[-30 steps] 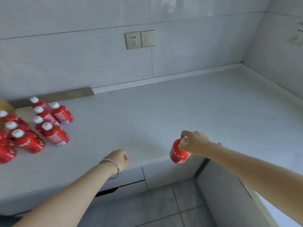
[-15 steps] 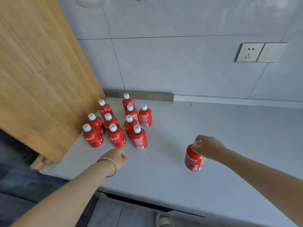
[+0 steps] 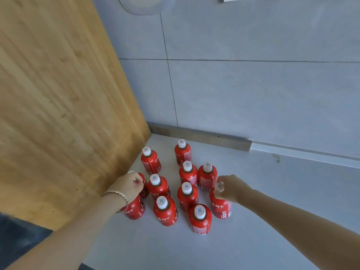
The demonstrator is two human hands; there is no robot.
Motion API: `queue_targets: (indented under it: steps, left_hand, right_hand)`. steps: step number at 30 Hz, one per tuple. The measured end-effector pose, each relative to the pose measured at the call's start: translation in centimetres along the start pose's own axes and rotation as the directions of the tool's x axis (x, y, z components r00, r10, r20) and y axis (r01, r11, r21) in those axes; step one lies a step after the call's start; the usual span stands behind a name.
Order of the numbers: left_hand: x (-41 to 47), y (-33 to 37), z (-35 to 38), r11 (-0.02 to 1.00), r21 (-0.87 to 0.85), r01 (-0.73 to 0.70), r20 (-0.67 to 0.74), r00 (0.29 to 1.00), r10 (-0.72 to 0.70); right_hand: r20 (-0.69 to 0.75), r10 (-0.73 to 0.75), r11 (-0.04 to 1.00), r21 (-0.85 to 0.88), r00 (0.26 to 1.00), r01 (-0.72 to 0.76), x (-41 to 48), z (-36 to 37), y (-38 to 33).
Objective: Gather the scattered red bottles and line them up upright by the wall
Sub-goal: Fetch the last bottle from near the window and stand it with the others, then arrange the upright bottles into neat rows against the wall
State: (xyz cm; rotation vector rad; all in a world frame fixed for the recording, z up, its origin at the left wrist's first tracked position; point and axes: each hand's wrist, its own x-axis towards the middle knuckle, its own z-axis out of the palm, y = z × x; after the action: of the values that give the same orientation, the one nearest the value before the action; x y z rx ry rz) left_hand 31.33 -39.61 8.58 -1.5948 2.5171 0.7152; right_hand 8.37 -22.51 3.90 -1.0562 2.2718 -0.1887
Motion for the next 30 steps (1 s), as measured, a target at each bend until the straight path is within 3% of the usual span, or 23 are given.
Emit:
queue_targets:
  steps: [5, 10, 14, 19, 23, 26, 30]
  left_hand:
    - [6.3, -0.5, -1.1, 0.99, -0.077, -0.115, 0.012, 0.993, 0.116]
    - [13.2, -0.2, -1.5, 0.978, 0.004, -0.211, 0.0, 0.978, 0.211]
    - [16.8, -0.4, -1.4, 0.951, 0.133, -0.281, 0.015, 0.96, 0.281]
    - [19.6, -1.6, -0.1, 0.909, 0.234, -0.345, 0.157, 0.936, 0.315]
    - [20.2, -2.9, 0.7, 0.911, 0.142, -0.388, 0.176, 0.915, 0.362]
    - [20.6, -3.7, 1.5, 0.913, 0.091, -0.399, 0.149, 0.912, 0.383]
    - [21.8, -3.3, 1.8, 0.923, 0.058, -0.381, 0.077, 0.923, 0.377]
  right_hand:
    - [0.092, 0.04, 0.999, 0.013, 0.995, -0.042, 0.6, -0.1, -0.3]
    - [0.195, 0.217, 0.949, -0.273, 0.957, -0.159, -0.1, -0.3, -2.1]
    - [0.075, 0.29, 0.865, -0.447, 0.954, -0.228, 0.7, -0.8, -5.3]
    - [-0.138, 0.185, 0.956, -0.205, 0.973, -0.211, 4.9, -1.8, -10.7]
    - [-0.25, 0.201, 0.978, -0.002, 0.947, -0.208, 10.8, -1.7, -14.4]
    - [-0.218, 0.258, 0.966, 0.067, 0.941, -0.249, 15.5, -1.0, -15.7]
    - [-0.181, 0.333, 0.942, 0.018, 0.925, -0.336, 19.7, 0.0, -15.7]
